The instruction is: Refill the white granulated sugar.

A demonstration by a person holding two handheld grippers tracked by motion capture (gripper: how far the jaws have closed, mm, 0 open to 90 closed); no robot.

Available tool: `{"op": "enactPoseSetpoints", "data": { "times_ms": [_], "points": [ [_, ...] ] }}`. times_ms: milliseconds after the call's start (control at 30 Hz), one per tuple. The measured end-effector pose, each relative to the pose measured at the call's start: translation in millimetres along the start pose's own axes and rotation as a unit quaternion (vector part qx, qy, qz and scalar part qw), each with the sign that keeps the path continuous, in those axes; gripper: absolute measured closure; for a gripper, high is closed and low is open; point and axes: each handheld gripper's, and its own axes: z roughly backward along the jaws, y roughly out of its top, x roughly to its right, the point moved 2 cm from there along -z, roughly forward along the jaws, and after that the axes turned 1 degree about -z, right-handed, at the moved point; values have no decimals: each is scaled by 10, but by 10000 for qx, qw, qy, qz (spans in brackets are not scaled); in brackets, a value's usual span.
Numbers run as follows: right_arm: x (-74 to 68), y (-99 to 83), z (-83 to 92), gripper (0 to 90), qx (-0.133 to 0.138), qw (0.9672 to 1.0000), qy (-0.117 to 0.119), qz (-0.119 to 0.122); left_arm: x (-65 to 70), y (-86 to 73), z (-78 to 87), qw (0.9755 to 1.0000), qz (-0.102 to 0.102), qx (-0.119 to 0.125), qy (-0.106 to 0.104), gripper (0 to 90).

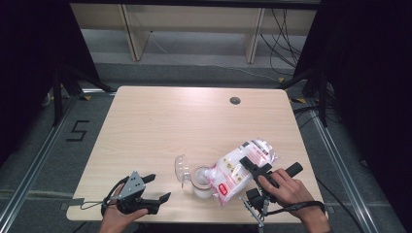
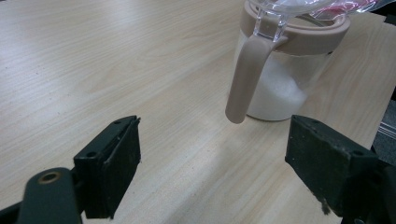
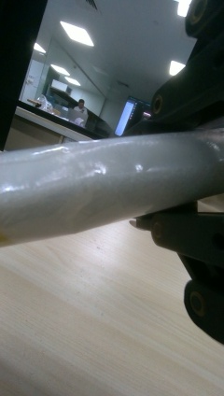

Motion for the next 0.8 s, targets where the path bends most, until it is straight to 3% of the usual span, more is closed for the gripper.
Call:
{"op": "enactPoseSetpoints", "data": {
  "times_ms": [133,233,333,367,400,433,533,567,600,667,700,767,800],
  "points": [
    [3,-8,4,736,17,10000,36,-61,0,0,0,10000,-7,-1,-1,174],
    [-34,-23,3,737,-16,9995,91,-292,0,-1,1,10000,0,-1,0,174],
    [-13,-28,-3,738,33,9998,72,-189,15,-7,-4,9999,141,5,-13,174],
    [5,-34,-18,739,152,9998,21,-92,1,0,1,10000,-9,-6,1,174],
    [5,-34,-18,739,152,9998,21,-92,1,0,1,10000,-9,-6,1,175],
    [-30,-48,-2,739,42,9994,93,-341,7,-4,-3,10000,74,11,-22,174],
    [-34,-55,-18,740,112,9992,96,-365,14,-8,-4,9999,141,9,-11,174],
    [-25,-58,-27,741,138,9993,85,-342,-1,-1,1,10000,-11,-5,2,174],
    [-50,-64,-25,742,95,9987,142,-482,-1,-1,0,10000,-12,-4,2,174],
    [-37,-65,-29,743,157,9990,111,-411,-1,-1,0,10000,-11,-2,0,174],
    [-36,-65,-26,746,192,9987,126,-449,15,-7,-4,9999,136,5,-13,175],
    [-33,-62,-23,748,199,9984,128,-505,16,-7,-2,9999,129,-1,4,174],
    [-44,-62,-16,749,157,9980,144,-601,-1,-1,1,10000,-22,-4,-1,174]
  ]
}}
